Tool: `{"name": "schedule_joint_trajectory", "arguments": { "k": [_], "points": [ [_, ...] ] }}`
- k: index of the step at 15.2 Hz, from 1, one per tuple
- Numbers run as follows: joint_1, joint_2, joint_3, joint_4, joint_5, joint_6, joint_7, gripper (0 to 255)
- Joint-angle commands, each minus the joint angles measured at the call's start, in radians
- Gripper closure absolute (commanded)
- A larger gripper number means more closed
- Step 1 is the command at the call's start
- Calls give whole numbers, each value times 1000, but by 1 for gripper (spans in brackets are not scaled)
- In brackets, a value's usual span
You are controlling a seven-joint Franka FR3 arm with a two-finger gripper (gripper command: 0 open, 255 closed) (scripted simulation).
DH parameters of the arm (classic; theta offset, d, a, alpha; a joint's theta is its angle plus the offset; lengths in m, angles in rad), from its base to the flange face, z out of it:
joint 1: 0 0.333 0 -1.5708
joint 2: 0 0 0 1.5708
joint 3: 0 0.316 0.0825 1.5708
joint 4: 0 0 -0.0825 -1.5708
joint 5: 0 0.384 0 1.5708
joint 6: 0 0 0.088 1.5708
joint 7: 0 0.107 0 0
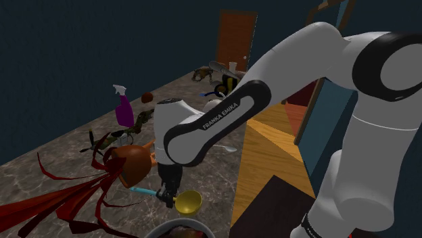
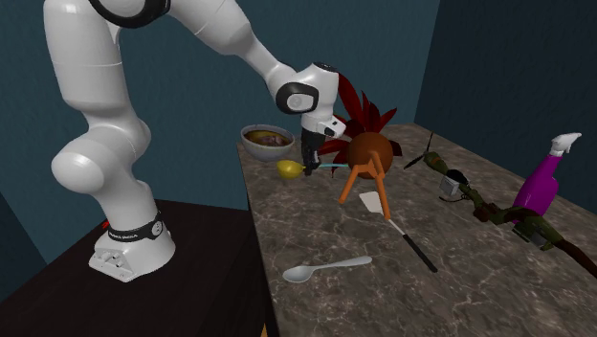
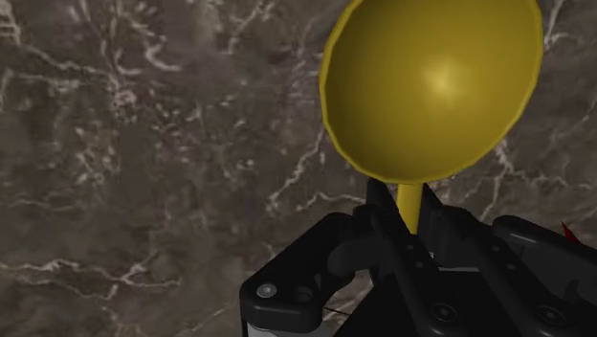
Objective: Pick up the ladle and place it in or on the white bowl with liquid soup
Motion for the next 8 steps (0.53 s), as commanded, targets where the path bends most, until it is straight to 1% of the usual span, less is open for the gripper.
{"name": "schedule_joint_trajectory", "arguments": {
  "k": [1,8],
  "points": [
    [-2,-20,1,7,5,-26,-1,255],
    [-7,-81,1,41,20,-119,-2,255]
  ]
}}
